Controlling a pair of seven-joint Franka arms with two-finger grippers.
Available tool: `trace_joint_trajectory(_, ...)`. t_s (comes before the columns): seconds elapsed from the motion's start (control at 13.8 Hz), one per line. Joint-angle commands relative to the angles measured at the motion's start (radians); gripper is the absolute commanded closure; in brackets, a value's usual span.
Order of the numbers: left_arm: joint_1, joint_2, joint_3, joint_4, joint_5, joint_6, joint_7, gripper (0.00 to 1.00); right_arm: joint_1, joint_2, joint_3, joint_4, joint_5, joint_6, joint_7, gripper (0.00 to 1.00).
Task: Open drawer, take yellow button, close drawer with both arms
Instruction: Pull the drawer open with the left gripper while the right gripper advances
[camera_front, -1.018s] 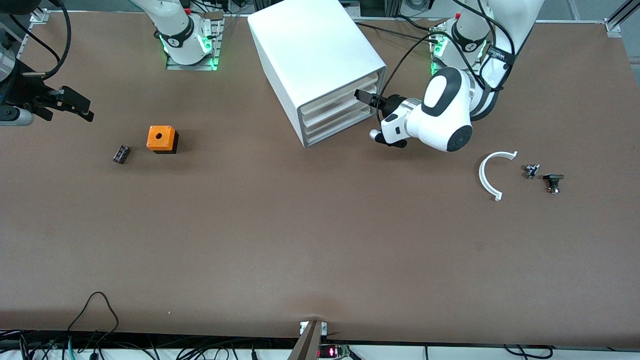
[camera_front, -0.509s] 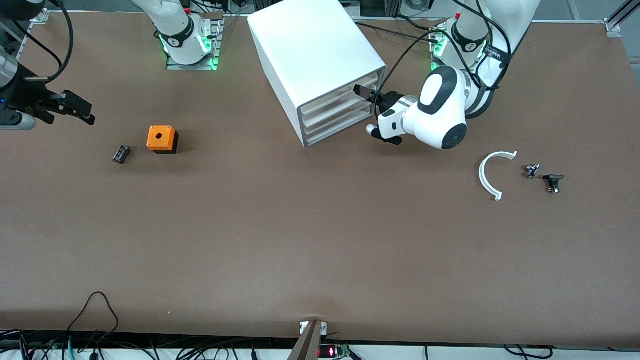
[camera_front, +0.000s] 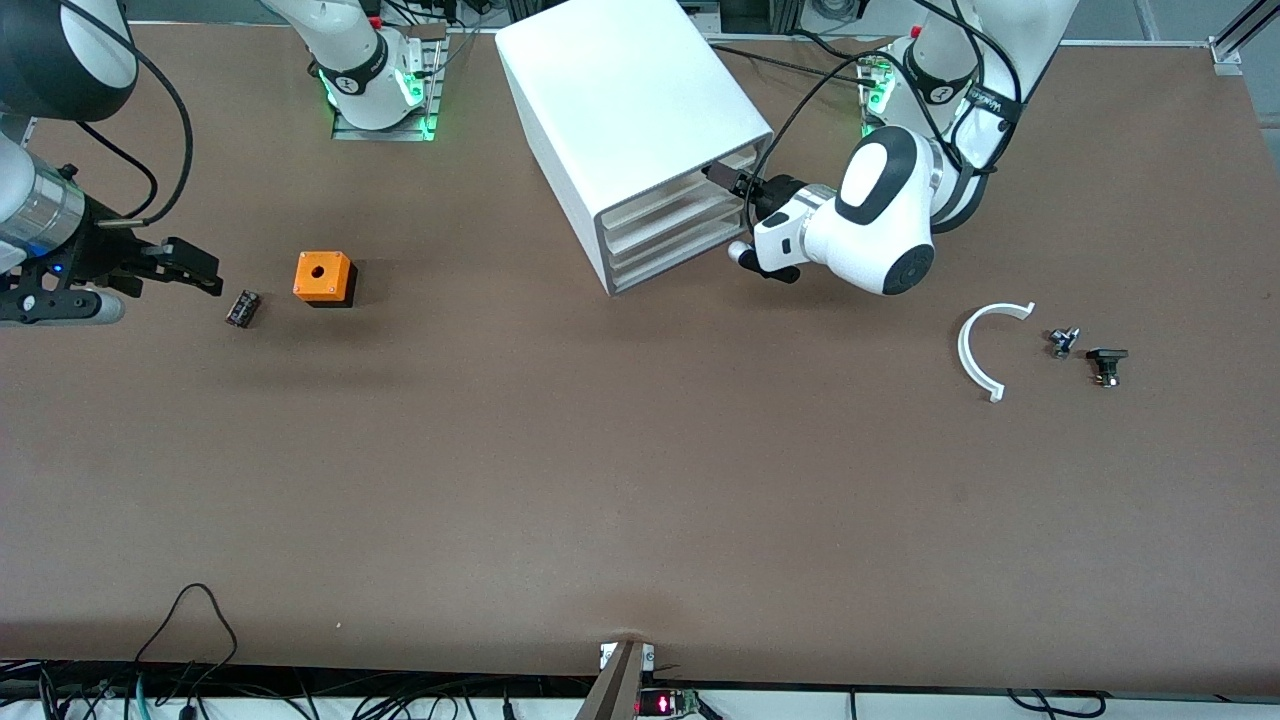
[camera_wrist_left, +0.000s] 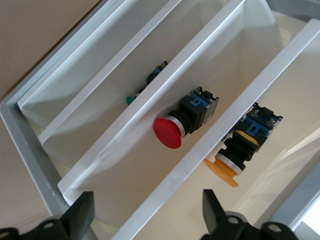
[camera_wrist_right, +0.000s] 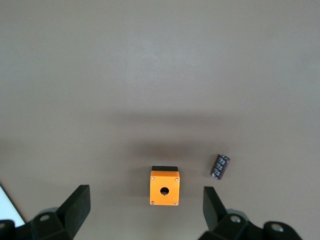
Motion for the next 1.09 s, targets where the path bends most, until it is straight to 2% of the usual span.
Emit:
trace_joint_trajectory(0.0,0.006,-0.026,-0.009,-0.030,-0.029,0.001,0.028,0.20,-0.002,0.017,-0.005,0.025,0.013,-0.009,-0.008,0.00)
trace_joint_trajectory(0.29,0.005,-0.018,-0.010,-0.062,-0.027,0.070,0.031,0.80,-0.005,0.020,-0.009,0.028,0.059,0.001,-0.009,0.00)
trace_joint_trajectory(0.36,0.005,-0.016,-0.010,-0.064,-0.027,0.087,0.033,0.92,-0.004,0.020,-0.006,0.031,0.060,0.001,-0.006,0.00)
trace_joint_trajectory(0.44,0.005,-0.015,-0.010,-0.064,-0.026,0.096,0.045,0.98,0.002,0.022,-0.005,0.042,0.071,0.000,0.000,0.00)
trace_joint_trajectory(0.58,0.015,-0.016,0.000,-0.061,-0.014,0.113,0.074,1.00,0.006,0.035,-0.002,0.060,0.129,0.000,0.006,0.00)
trace_joint_trajectory(0.73,0.020,-0.021,0.070,-0.042,-0.012,0.116,0.074,1.00,0.013,0.052,-0.003,0.086,0.137,0.000,-0.003,0.00)
trace_joint_trajectory(0.87,0.020,-0.019,0.133,0.002,-0.009,0.136,0.071,1.00,0.019,0.065,0.002,0.089,0.183,0.001,-0.023,0.00)
trace_joint_trajectory(1.02,0.020,-0.021,0.169,0.010,-0.009,0.153,0.073,0.94,0.036,0.080,0.011,0.097,0.238,0.014,-0.034,0.00)
